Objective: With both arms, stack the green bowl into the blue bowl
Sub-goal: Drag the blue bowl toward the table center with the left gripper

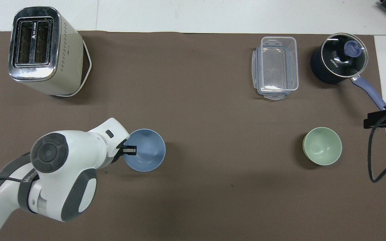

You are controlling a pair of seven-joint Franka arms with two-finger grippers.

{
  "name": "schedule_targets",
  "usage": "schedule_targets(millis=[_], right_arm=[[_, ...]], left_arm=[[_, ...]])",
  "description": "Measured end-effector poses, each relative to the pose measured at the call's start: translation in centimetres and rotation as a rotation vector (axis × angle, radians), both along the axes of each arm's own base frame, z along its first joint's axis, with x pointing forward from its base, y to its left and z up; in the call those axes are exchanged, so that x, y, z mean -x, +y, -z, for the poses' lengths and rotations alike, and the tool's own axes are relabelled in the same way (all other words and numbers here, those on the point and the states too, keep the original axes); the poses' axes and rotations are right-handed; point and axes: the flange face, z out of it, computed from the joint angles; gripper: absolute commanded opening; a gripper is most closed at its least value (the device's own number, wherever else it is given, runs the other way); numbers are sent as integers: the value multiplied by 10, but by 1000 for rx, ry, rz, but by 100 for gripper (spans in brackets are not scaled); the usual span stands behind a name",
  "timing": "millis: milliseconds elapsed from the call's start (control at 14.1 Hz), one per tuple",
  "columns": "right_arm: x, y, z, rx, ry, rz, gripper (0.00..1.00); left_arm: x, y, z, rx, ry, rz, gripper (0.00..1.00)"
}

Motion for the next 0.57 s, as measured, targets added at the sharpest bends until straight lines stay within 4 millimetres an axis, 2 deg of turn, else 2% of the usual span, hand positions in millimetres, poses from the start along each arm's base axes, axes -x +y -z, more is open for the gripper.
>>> schedule_targets(millis=[213,355,568], right_arm=[[0,0,0,0,0,0,100],[0,0,0,0,0,0,100],[0,0,0,0,0,0,100]], left_arm=[[6,-48,8,-12,12,-38,0],[6,-66,21,-7,9,-42,0],[5,-83,30,1,-1,-33,0]])
